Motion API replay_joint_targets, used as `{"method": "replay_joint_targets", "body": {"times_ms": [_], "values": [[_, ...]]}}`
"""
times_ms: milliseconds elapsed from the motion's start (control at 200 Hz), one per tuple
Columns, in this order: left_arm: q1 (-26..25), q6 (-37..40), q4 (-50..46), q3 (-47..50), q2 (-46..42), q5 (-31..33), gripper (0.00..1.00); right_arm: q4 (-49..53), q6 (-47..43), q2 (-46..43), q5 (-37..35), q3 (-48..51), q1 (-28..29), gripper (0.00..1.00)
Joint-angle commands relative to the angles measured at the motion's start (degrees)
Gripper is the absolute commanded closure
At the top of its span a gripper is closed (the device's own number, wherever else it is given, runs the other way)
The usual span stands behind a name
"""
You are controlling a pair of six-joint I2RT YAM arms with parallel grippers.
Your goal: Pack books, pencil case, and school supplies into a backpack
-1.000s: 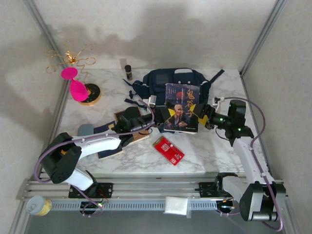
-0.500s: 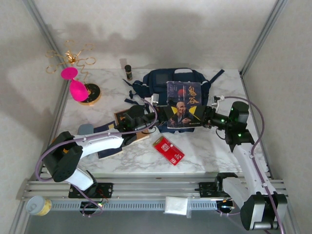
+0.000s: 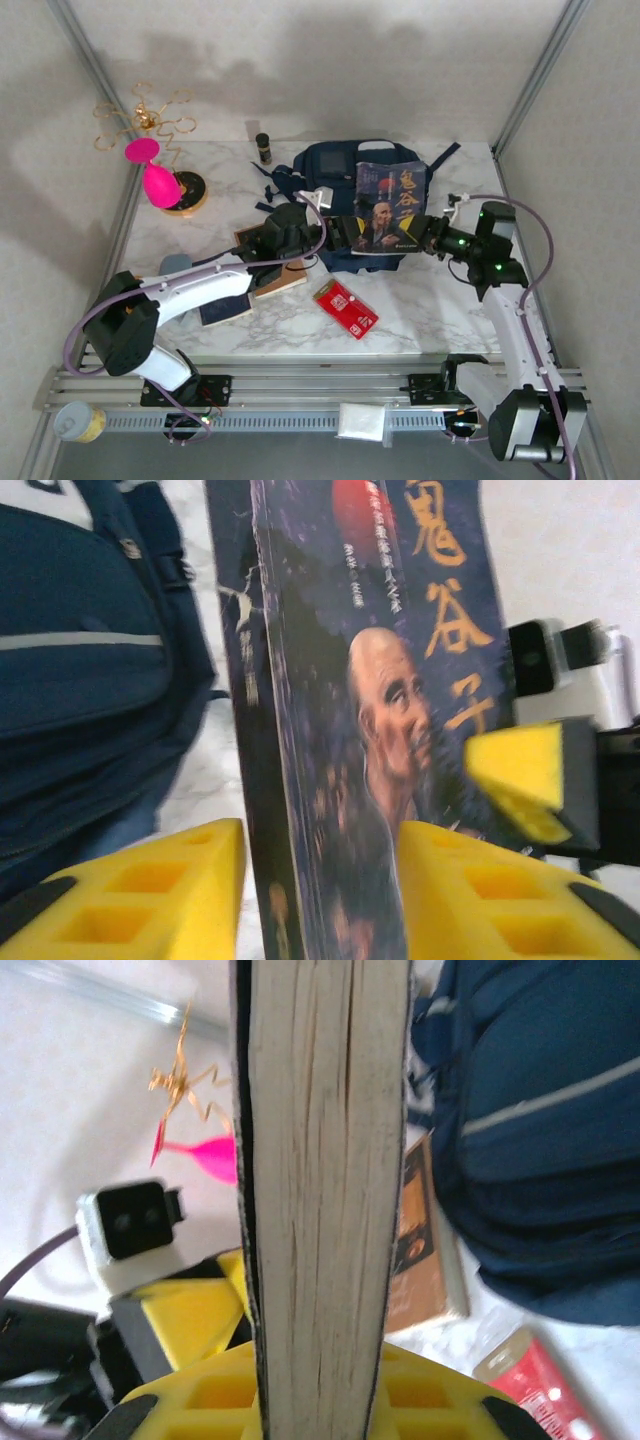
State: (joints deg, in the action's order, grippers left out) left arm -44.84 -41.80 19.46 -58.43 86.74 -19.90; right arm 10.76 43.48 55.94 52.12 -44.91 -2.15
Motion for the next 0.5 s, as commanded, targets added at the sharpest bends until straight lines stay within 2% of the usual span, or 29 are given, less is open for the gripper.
{"method": "replay_joint_targets", "body": {"times_ms": [0,235,491], "values": [[1.19,17.86,-15.57,-6.73,0.93,2.05,0.51,2.14,-2.9,-0.39,-5.21,-3.32,-3.66,1.0],[1.86,39.1,-31.19,-18.26,12.41,-4.46,0.44,8.11,-5.6,-0.54,-13.03,-4.37,-11.11,1.0],[0.68,48.81,-40.03,-30.38,25.13,-2.76,0.41,9.42,-6.63,0.83,-9.84,-2.48,-18.21,1.0]]}}
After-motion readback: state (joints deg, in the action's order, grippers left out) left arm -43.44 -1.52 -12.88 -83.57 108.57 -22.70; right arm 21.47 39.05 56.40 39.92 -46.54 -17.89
